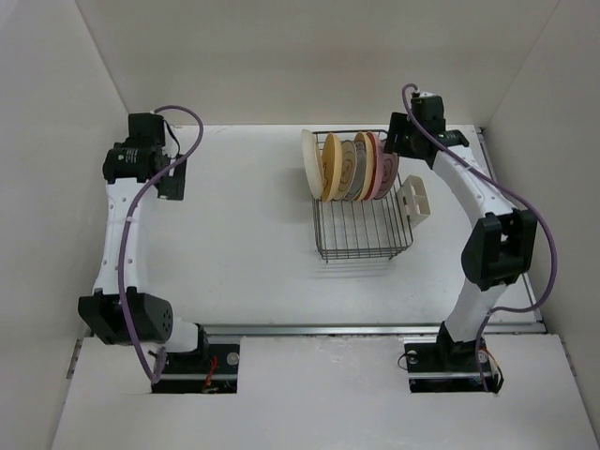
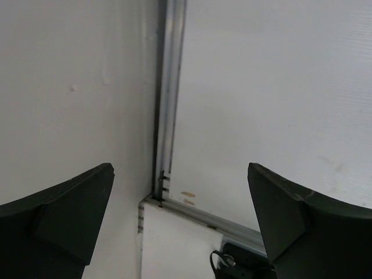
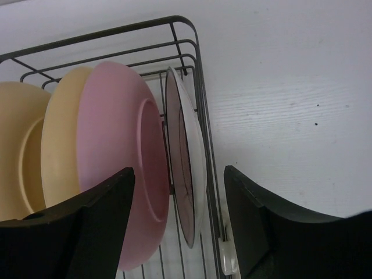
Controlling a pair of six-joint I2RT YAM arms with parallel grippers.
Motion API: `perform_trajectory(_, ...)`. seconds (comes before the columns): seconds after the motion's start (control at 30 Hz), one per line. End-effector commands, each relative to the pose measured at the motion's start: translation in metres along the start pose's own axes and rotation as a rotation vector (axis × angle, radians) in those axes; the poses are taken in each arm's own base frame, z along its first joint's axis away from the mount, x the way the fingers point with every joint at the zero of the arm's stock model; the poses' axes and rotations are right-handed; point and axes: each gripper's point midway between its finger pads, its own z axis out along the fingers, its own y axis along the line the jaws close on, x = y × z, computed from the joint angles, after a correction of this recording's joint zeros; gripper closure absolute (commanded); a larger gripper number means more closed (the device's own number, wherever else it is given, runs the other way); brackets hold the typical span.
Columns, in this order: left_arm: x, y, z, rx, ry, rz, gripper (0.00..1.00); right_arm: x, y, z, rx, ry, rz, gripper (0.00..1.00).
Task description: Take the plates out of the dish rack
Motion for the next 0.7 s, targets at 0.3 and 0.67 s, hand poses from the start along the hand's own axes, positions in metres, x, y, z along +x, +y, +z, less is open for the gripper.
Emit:
perform_trajectory(0.3,-0.011,0.064,-0.037,-0.342,-0.137,-0.039,0.00,0.011,-0.020,0.020,0.106,0.013,0.000,0.46)
perform_trajectory(0.67,-0.010,0.012,-0.035,-0.031,-0.162,-0.062,0.00,0.022,-0.018,0.029,0.134,0.032,-0.018,1.00)
